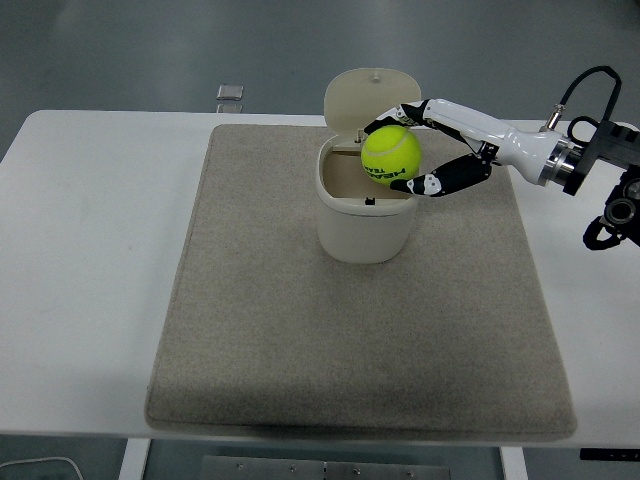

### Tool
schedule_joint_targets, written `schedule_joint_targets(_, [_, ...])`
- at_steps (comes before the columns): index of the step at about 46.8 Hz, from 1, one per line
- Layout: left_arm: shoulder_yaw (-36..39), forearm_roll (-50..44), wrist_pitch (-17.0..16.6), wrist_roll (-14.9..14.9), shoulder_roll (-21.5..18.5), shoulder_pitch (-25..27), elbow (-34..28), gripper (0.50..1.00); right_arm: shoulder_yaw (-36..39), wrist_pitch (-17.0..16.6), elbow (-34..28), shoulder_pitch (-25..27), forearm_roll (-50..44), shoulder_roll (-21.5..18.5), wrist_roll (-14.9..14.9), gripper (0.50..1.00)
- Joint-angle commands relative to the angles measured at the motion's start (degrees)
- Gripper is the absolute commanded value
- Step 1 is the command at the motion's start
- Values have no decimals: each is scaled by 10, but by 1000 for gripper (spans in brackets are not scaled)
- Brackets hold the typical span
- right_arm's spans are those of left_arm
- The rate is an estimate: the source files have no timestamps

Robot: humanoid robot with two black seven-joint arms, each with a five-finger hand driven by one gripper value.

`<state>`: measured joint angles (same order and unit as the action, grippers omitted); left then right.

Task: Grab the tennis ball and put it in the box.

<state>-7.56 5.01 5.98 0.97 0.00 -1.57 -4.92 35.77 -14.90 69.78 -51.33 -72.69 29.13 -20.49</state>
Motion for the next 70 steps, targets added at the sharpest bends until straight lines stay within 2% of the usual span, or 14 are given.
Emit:
schedule_joint_targets(1, [0, 0, 0, 0, 0, 0, 0, 992, 1, -3, 1, 0, 0, 2, -1, 860])
schedule_joint_targets(15, [0, 0, 0, 0, 0, 0, 0, 992, 5, -13, 7, 2, 14, 14, -3, 862])
schedule_joint_targets(18, [0, 0, 0, 0, 0, 0, 0, 992, 9, -29, 9, 2, 47, 25, -3, 899])
schedule_joint_targets(29, [0, 0, 0, 0, 0, 0, 0, 992, 9, -135, 8, 1, 178, 89, 0, 901])
schedule_joint_targets(32, [0, 0, 0, 0, 0, 0, 0, 992, 4, -148, 6, 2, 195, 100, 0, 901])
schedule_joint_targets(38, [0, 0, 0, 0, 0, 0, 0, 992, 1, -152, -15, 10, 246, 102, 2, 901])
schedule_joint_targets(46, [0, 0, 0, 0, 0, 0, 0, 992, 1, -145, -69, 23, 306, 93, 6, 901])
schedule_joint_targets(52, [0, 0, 0, 0, 0, 0, 0, 992, 2, -134, -105, 32, 365, 82, 40, 901])
schedule_joint_targets(65, [0, 0, 0, 0, 0, 0, 0, 992, 3, -62, -152, 30, 509, 44, 141, 899])
schedule_joint_targets(70, [0, 0, 0, 0, 0, 0, 0, 992, 4, -26, -159, 29, 562, 25, 163, 899])
